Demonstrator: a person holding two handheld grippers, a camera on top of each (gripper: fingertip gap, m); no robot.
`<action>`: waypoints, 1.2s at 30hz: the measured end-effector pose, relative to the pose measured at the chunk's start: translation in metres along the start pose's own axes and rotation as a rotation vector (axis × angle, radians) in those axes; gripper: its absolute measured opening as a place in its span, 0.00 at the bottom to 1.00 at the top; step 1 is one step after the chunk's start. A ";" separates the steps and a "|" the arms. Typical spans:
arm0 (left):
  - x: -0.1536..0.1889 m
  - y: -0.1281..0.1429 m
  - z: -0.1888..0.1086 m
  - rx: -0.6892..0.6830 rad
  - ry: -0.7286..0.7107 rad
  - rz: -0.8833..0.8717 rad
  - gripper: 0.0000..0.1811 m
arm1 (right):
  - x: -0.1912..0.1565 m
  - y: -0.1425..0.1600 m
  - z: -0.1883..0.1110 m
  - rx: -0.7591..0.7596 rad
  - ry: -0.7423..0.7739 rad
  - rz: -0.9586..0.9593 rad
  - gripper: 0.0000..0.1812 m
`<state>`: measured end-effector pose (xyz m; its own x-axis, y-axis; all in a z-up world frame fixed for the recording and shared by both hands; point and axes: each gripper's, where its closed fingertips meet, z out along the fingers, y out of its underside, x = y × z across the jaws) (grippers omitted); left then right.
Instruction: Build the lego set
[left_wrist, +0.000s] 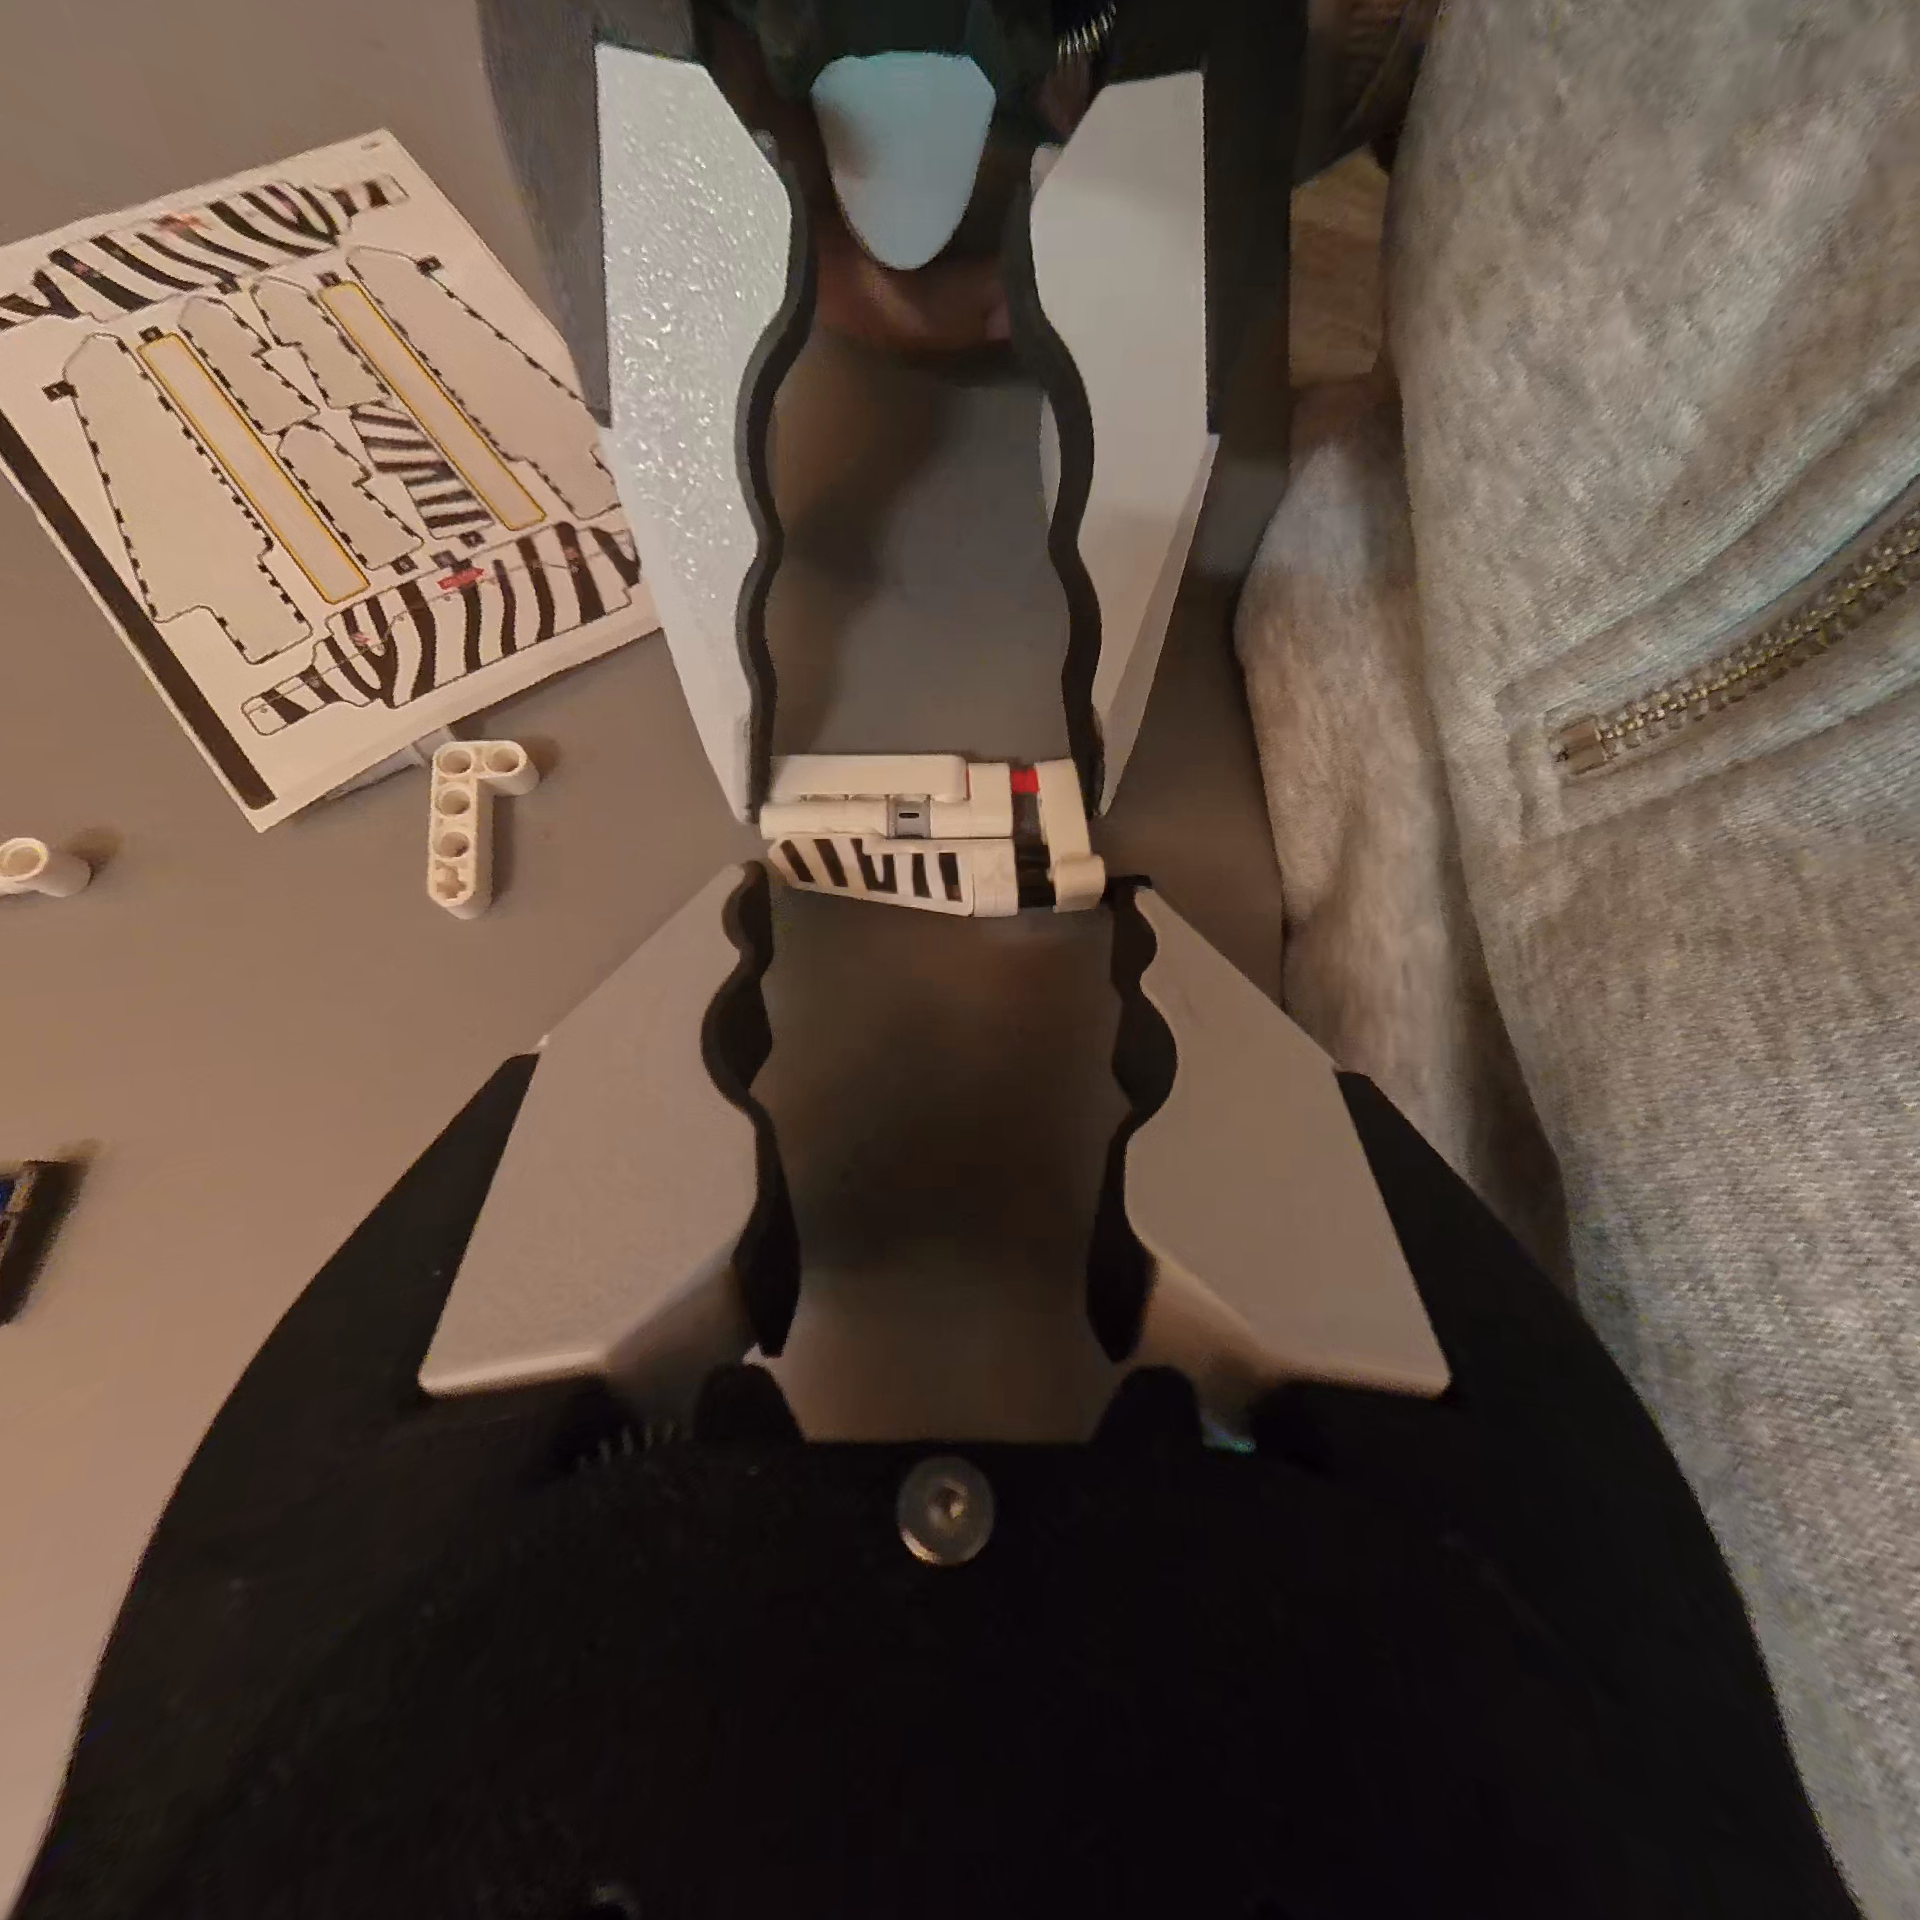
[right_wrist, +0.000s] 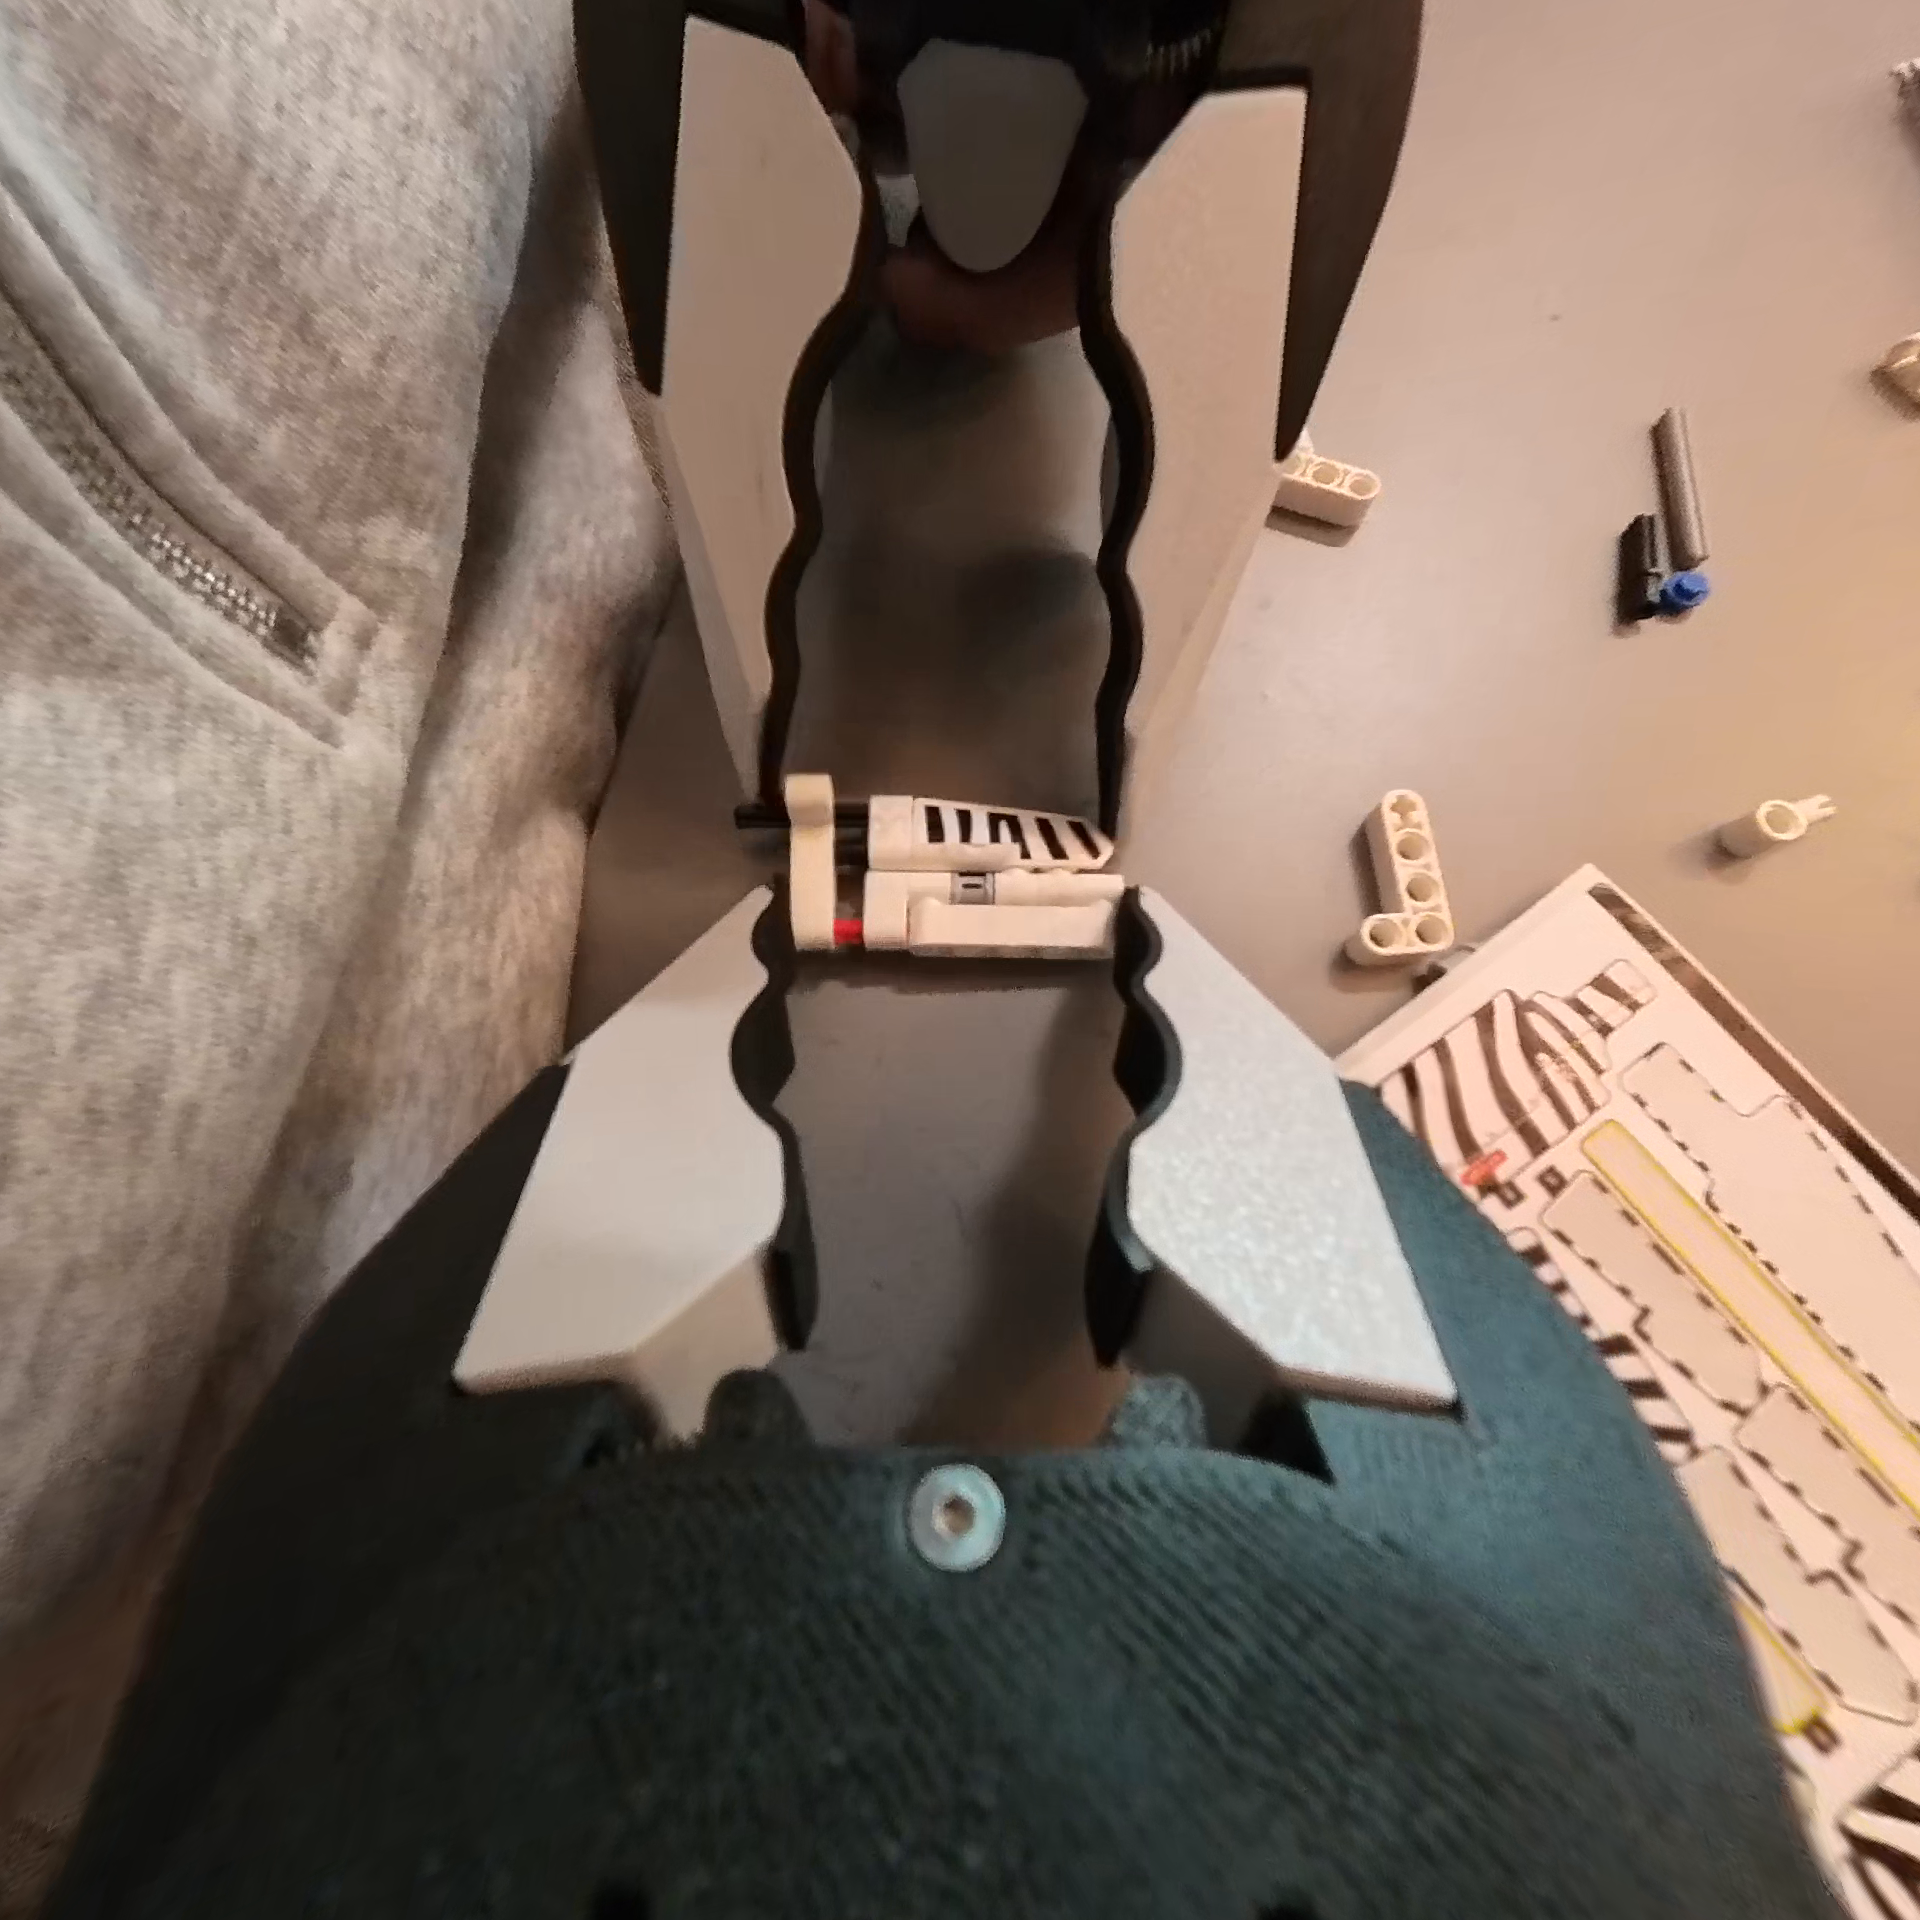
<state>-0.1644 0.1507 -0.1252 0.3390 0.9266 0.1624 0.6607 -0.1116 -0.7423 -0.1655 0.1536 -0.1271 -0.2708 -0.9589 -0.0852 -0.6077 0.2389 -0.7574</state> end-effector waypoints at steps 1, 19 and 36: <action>0.000 -0.002 -0.002 0.016 0.007 -0.006 0.40 | 0.000 0.000 -0.001 0.004 -0.008 0.015 0.34; 0.025 -0.081 -0.068 0.757 0.293 -0.317 0.46 | -0.017 -0.065 -0.055 0.563 -0.131 0.236 0.34; 0.033 -0.092 -0.080 0.976 0.211 -0.332 0.37 | -0.022 -0.091 -0.064 0.814 -0.080 0.286 0.34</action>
<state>-0.1599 0.1631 0.0005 0.4117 0.7658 0.4940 -0.0527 0.5612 -0.8260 -0.1520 0.1625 -0.0149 -0.2596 -0.8941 -0.3650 0.2075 0.3175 -0.9253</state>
